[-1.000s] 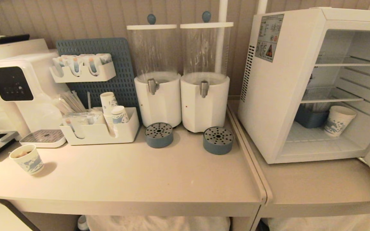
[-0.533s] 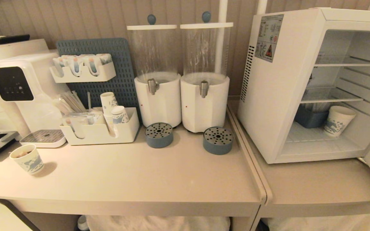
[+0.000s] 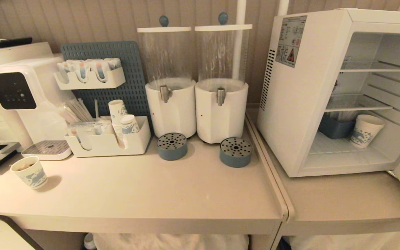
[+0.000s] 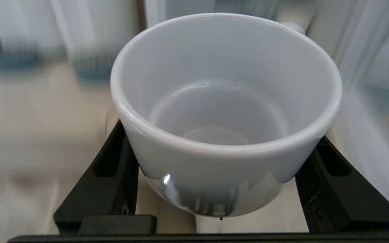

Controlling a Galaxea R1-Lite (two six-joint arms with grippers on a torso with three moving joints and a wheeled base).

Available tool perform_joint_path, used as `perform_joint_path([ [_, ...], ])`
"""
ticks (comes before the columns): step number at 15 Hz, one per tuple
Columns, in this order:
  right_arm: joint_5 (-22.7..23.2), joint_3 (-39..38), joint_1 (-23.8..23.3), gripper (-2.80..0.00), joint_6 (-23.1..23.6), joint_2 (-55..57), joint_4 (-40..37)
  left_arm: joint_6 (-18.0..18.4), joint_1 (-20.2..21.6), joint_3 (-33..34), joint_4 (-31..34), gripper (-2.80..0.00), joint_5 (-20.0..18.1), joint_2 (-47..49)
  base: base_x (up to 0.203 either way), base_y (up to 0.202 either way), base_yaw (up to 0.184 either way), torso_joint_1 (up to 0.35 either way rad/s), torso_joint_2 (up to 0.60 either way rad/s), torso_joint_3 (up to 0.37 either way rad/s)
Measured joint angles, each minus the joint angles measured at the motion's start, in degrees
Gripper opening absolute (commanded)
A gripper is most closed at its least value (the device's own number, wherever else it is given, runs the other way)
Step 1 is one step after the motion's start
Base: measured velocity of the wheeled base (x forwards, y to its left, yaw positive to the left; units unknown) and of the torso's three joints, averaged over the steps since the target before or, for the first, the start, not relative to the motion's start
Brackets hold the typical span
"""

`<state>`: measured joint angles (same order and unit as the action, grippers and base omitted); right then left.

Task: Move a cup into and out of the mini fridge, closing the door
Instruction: Place the ceramic cup on the table

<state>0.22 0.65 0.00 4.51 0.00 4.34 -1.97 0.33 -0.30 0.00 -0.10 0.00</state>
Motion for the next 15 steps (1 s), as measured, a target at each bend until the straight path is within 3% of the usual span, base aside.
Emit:
perform_joint_path([
  [2,0.30,-0.12,0.00,-2.80,-0.40,-0.10,-5.46,0.05,0.00,0.00,0.01,-2.80,0.00,0.00,0.000,0.000,0.000,0.000,0.00,0.000],
  [15,0.33,-0.03,0.02,-2.80,-1.51,-0.16,-5.77,0.24,0.00,-0.11,0.16,-2.80,0.00,0.00,0.000,0.014,-0.002,0.000,0.00,0.000],
])
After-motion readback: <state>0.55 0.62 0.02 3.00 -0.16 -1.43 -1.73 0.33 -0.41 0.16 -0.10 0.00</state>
